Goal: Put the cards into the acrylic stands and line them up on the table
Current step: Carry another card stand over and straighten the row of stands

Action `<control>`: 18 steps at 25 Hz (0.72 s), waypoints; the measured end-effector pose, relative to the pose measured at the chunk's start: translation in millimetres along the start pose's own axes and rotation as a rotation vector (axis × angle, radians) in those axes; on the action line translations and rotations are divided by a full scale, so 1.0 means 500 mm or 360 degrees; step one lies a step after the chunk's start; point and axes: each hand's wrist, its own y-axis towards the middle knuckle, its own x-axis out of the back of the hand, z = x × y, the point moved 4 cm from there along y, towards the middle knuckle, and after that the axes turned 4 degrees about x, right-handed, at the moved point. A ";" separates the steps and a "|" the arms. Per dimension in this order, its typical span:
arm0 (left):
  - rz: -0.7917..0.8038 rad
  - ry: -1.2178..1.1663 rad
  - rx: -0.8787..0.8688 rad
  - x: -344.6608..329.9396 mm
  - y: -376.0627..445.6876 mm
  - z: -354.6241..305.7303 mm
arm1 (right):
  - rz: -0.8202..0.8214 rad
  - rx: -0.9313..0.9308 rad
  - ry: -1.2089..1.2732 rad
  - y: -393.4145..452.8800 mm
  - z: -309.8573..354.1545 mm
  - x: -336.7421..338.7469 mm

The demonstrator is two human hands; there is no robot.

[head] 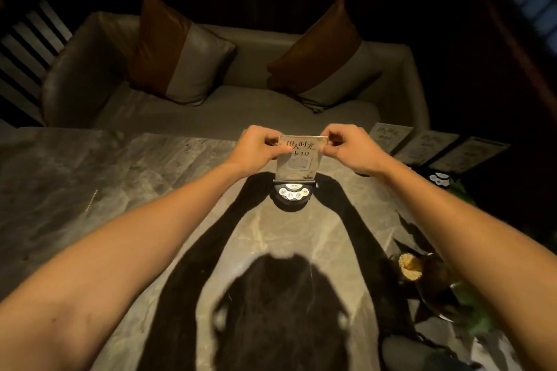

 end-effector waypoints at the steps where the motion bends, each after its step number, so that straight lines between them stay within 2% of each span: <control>1: -0.0017 -0.0006 -0.0015 -0.018 0.021 -0.013 | -0.0003 0.0000 -0.0064 0.005 -0.018 0.020; 5: -0.0136 0.0037 -0.0058 -0.080 0.102 -0.052 | -0.0022 0.0019 -0.0247 0.034 -0.090 0.089; 9: -0.0145 -0.0002 -0.0023 -0.134 0.178 -0.062 | 0.0014 0.0001 -0.0391 0.072 -0.161 0.134; 18: -0.0153 -0.0074 0.0063 -0.217 0.279 -0.016 | 0.0162 0.0024 -0.0735 0.135 -0.269 0.146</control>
